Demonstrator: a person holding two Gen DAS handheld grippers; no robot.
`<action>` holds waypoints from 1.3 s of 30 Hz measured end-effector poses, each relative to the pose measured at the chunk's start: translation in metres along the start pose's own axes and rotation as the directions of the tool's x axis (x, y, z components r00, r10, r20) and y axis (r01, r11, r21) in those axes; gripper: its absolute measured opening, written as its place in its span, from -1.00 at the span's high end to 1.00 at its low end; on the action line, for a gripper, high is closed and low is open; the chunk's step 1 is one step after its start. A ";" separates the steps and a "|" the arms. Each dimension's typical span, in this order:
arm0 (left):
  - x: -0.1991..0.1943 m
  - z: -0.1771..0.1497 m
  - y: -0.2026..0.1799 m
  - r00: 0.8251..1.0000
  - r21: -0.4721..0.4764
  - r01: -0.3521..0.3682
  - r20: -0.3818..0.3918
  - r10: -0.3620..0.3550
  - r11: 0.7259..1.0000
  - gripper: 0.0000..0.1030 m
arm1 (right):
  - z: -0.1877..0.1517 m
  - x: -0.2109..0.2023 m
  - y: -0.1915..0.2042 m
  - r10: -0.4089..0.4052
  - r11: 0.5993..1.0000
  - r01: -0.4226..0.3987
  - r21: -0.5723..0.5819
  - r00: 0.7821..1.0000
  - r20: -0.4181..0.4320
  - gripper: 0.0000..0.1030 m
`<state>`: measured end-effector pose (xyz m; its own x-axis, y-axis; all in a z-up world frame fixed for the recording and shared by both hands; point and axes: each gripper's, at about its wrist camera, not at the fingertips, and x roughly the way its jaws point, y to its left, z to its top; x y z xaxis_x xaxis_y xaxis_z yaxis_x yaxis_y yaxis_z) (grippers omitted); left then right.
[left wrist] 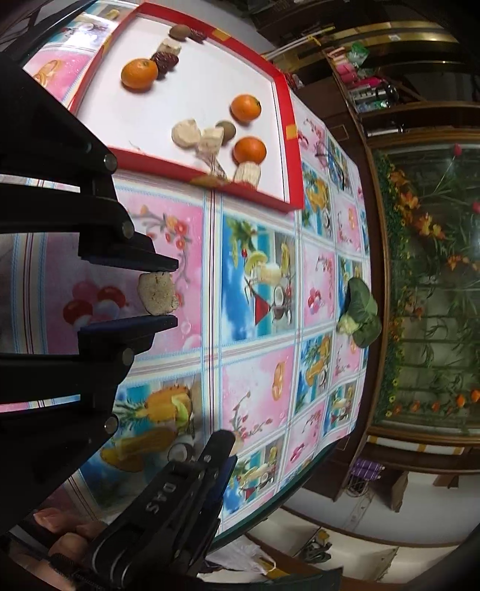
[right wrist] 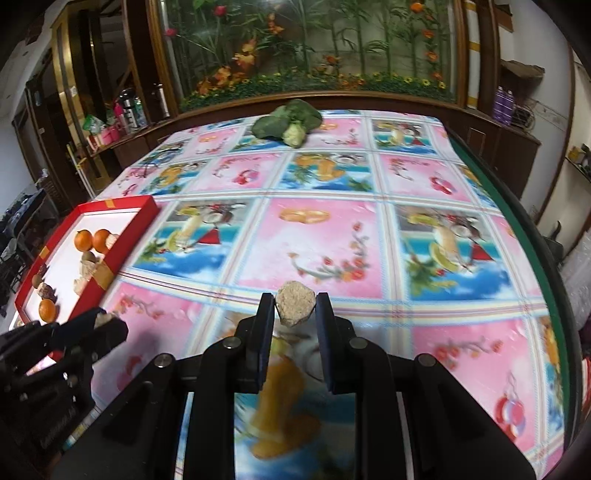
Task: Organize fruits
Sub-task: 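Carry both beige rough lumps over the red tray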
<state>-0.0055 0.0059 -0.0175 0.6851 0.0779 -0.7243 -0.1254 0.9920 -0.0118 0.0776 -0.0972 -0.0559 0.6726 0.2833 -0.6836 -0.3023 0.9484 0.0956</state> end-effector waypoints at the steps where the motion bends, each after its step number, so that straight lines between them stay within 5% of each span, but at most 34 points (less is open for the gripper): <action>1: 0.000 0.000 0.002 1.000 -0.004 -0.002 0.002 0.002 1.000 0.58 | 0.001 0.002 0.004 0.006 1.000 -0.006 -0.007 1.000 0.003 0.53; 28: -0.005 -0.005 0.028 0.982 -0.137 -0.161 0.074 0.172 0.977 0.58 | -0.001 -0.006 0.020 0.082 0.996 -0.077 -0.051 0.990 0.117 0.53; 39: -0.007 -0.004 0.030 0.985 -0.143 -0.135 0.091 0.149 0.980 0.58 | -0.004 -0.004 0.023 0.028 0.998 -0.020 -0.067 0.991 0.128 0.53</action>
<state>-0.0169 0.0347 -0.0155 0.7210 0.2332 -0.6526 -0.3182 0.9479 -0.0128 0.0655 -0.0773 -0.0543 0.7446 0.3261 -0.5824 -0.3605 0.9308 0.0602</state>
